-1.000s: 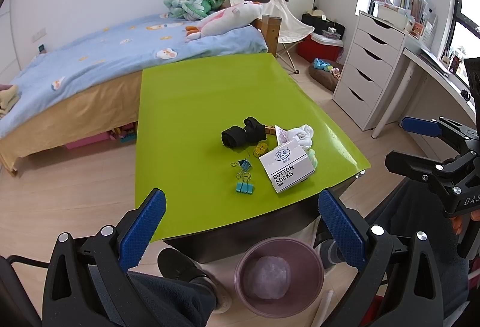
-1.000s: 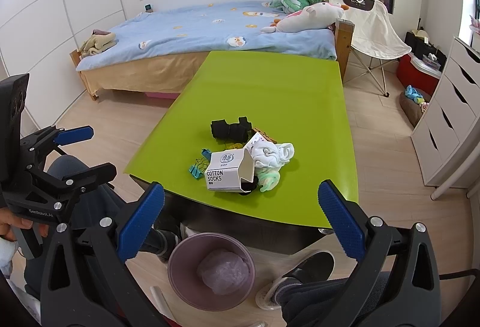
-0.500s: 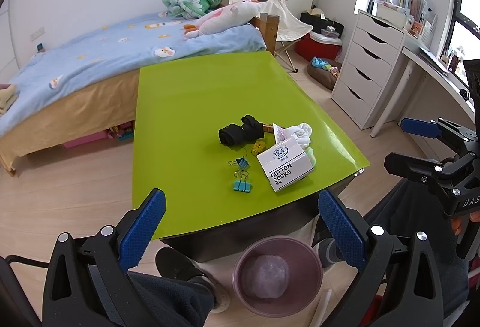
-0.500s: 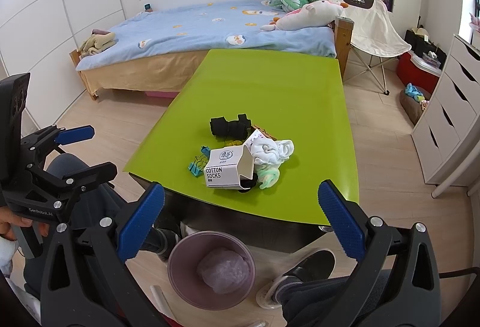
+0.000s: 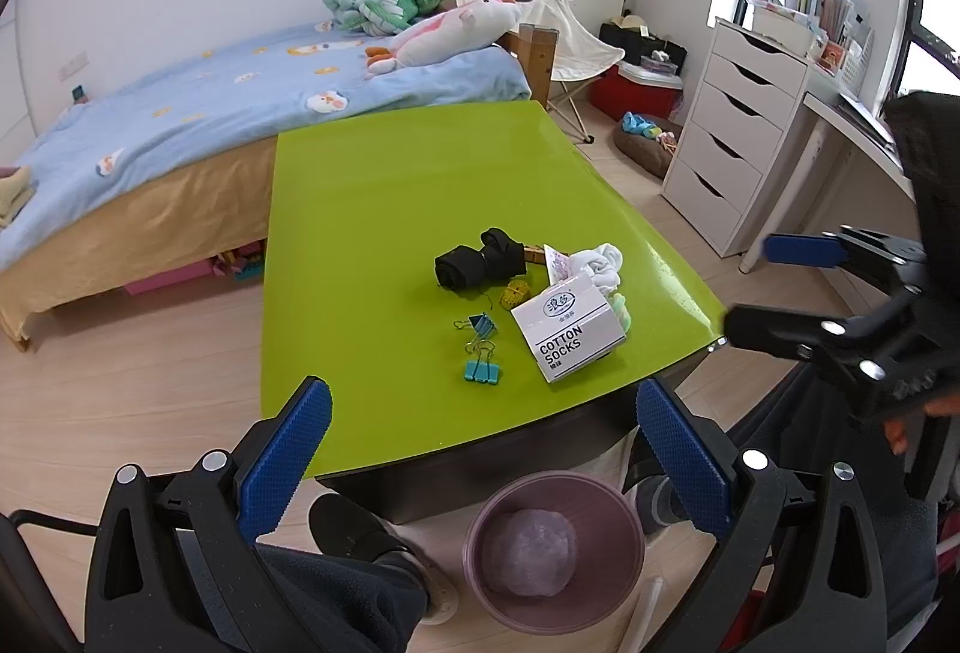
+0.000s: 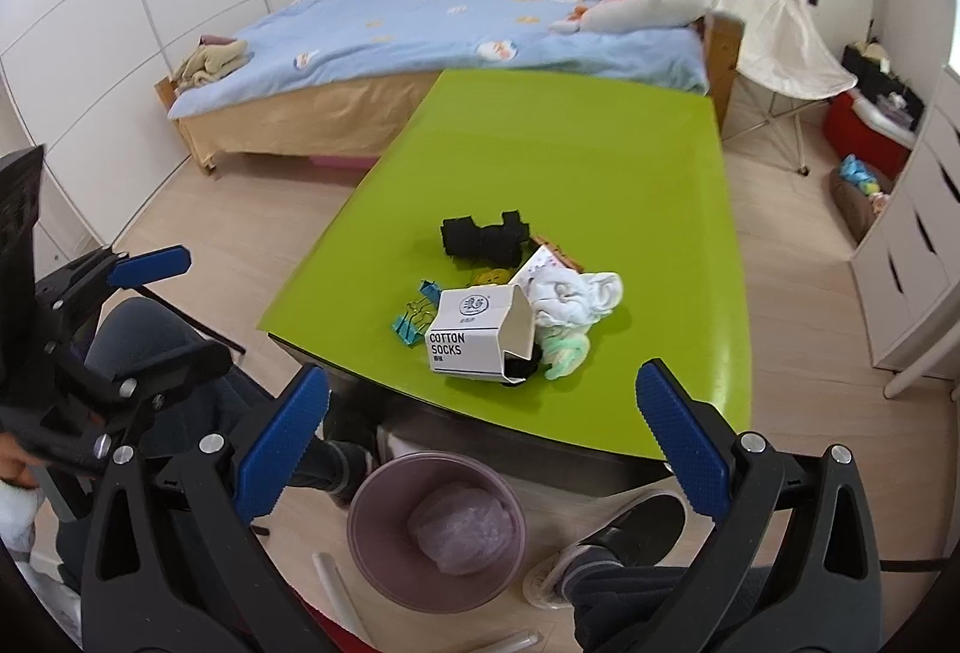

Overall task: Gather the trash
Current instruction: 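Reach the right tool to the white COTTON SOCKS box and grasp it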

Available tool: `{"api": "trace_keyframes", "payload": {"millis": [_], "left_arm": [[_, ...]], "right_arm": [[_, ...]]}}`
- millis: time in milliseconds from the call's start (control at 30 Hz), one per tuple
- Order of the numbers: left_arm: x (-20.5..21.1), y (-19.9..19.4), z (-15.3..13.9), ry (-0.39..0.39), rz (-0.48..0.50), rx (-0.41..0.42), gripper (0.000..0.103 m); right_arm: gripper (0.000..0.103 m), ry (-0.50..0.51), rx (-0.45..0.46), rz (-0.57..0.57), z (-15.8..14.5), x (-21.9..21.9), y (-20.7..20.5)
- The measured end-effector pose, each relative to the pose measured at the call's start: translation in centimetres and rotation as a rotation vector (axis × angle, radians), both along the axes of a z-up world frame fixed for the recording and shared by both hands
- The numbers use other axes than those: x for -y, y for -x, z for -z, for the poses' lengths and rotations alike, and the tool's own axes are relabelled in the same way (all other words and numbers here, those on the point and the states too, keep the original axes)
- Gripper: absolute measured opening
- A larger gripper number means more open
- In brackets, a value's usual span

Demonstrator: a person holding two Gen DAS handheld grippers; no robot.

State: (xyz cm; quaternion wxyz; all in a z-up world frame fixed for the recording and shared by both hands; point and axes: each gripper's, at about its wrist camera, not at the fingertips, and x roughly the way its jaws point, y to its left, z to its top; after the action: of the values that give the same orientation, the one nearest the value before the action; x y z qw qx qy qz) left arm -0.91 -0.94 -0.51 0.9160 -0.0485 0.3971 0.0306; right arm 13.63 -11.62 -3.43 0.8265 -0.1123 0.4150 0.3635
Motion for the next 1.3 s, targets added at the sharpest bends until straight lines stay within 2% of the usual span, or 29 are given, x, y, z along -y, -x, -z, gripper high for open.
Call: {"api": "trace_keyframes", "payload": {"millis": [133,300,500,633,700,867,967,1000,1033,1100,1300], "left_arm": [[0.1,0.0,0.0,-0.002,0.001,-0.002,0.098],[0.2,0.0,0.1,-0.005,-0.001,-0.006,0.098],[0.0,-0.2,0.1,-0.005,-0.002,-0.011,0.098],[-0.3,-0.3,0.3,0.001,-0.004,-0.015,0.098],[-0.5,-0.3,0.4,0.004,-0.005,-0.019,0.098],[-0.6,-0.5,0.7,0.008,-0.003,-0.028,0.098],[-0.7,-0.5,0.8,0.01,-0.004,-0.032,0.098],[-0.7,-0.5,0.8,0.011,-0.005,-0.033,0.098],[-0.7,-0.5,0.8,0.012,-0.005,-0.034,0.098],[-0.7,-0.5,0.9,0.01,-0.006,-0.033,0.098],[-0.9,-0.8,1.0,0.01,-0.006,-0.039,0.098]], "right_arm": [[0.1,-0.007,-0.086,-0.036,0.9,-1.5,-2.2],[0.1,-0.046,-0.243,-0.054,3.0,-3.1,-5.5],[0.098,-0.109,-0.388,-0.044,5.6,-3.7,-8.2],[0.074,-0.134,-0.456,-0.044,6.9,-4.0,-8.9],[0.073,-0.138,-0.481,-0.046,7.6,-4.1,-9.1],[0.05,-0.161,-0.532,-0.051,8.6,-4.2,-9.5],[0.024,-0.163,-0.538,-0.051,8.9,-4.4,-9.5],[0.012,-0.167,-0.537,-0.048,8.9,-4.3,-9.5],[0.008,-0.167,-0.534,-0.046,8.9,-4.3,-9.5],[0.004,-0.177,-0.528,-0.058,8.4,-4.4,-9.2],[0.004,-0.187,-0.468,-0.063,6.3,-3.9,-8.5]]}}
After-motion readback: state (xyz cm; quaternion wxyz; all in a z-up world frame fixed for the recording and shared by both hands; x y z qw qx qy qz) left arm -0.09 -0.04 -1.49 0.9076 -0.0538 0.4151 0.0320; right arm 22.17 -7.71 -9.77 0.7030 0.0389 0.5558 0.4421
